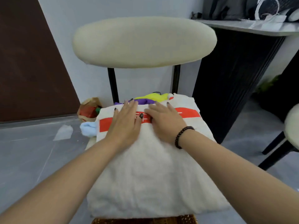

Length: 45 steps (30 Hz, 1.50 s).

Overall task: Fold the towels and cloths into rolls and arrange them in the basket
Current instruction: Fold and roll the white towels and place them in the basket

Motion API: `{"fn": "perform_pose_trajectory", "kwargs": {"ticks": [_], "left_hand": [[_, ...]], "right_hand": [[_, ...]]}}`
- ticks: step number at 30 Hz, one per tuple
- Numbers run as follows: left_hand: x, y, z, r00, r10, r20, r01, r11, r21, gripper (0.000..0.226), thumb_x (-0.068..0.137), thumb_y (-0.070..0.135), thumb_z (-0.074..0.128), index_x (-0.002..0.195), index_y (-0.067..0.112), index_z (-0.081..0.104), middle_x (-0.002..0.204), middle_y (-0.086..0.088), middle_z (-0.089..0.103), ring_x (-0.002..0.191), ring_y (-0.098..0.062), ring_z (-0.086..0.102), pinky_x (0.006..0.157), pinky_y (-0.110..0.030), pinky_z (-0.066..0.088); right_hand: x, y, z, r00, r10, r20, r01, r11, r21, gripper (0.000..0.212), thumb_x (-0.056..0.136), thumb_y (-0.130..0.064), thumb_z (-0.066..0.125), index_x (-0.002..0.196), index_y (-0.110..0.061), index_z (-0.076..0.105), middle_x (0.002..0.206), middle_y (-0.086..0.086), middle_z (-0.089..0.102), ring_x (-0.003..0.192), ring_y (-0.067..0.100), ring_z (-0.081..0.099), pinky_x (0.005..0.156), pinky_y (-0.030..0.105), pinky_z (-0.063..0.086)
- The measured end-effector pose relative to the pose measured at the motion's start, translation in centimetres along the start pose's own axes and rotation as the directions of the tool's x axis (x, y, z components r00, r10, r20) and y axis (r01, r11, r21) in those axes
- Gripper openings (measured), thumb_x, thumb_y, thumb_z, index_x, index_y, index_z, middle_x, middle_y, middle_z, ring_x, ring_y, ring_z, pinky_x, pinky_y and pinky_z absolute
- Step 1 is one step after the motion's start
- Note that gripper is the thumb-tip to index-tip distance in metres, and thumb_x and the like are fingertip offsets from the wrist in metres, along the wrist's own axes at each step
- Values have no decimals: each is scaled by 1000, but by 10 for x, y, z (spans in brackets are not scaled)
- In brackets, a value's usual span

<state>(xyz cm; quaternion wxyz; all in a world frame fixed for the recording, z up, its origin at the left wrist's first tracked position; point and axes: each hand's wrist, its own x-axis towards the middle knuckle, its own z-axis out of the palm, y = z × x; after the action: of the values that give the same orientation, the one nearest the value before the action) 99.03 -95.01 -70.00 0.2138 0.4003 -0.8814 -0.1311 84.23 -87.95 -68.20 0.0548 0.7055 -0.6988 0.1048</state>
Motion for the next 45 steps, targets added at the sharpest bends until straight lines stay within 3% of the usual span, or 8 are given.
{"fn": "perform_pose_trajectory", "kwargs": {"ticks": [5,11,21,24,29,36,40,45], "left_hand": [[-14,-38,26,993,105,51,-110,986,124,74,86,59,6,153,29,13,162,4,10,149,-13,2,119,-35,-1],[-30,-53,25,998,36,41,-43,982,183,79,84,67,3,154,30,-1,162,6,-4,148,-9,-8,115,-27,-10],[-78,-7,-2,998,26,54,-30,996,85,74,88,51,9,153,18,-8,158,8,-18,143,-6,-23,116,-27,-15],[-106,23,11,997,20,79,-16,999,-49,66,96,42,13,152,17,-10,157,9,-21,141,-1,-25,113,-22,-17],[-123,5,32,993,55,109,-81,965,250,76,86,54,-5,153,20,-10,160,5,-20,146,-7,-16,115,-29,-12],[-154,-24,15,996,-3,84,-17,970,242,80,87,58,-5,155,18,1,163,1,-5,148,-12,-8,117,-32,-10],[-182,-9,22,980,197,-10,-187,948,259,79,93,54,27,154,8,5,162,-11,-5,149,-24,-8,119,-47,-4],[-199,-1,57,867,490,87,-476,767,430,102,74,43,70,150,0,18,160,-16,13,147,-33,16,114,-55,17]], "right_hand": [[-10,15,22,975,113,192,-98,991,-90,60,99,-50,18,152,-21,15,159,0,15,146,17,9,119,39,3],[-23,43,25,957,266,118,-248,957,-147,95,76,-75,-6,150,-21,16,160,-4,6,147,14,-1,118,45,-4],[-55,-6,5,950,273,-149,-273,962,20,54,94,-16,25,147,-6,29,157,12,19,146,29,12,117,49,13],[-80,-49,19,975,184,-122,-171,980,105,72,82,-29,6,145,-6,34,156,12,23,146,30,13,116,48,12],[-108,-34,40,987,158,-26,-159,986,-47,75,88,-50,-2,151,-15,20,160,3,12,148,19,4,117,38,-4],[-149,12,32,979,197,52,-196,980,-19,91,78,-69,-22,153,-20,-3,157,-8,-15,143,7,-19,117,31,-15],[-161,-15,27,967,222,-122,-218,975,44,70,92,-50,12,152,-14,9,158,-2,-2,146,15,-3,119,35,-5],[-177,-54,65,977,-178,-121,158,974,-160,59,94,-36,35,145,-5,35,153,12,31,144,25,22,112,48,21]]}}
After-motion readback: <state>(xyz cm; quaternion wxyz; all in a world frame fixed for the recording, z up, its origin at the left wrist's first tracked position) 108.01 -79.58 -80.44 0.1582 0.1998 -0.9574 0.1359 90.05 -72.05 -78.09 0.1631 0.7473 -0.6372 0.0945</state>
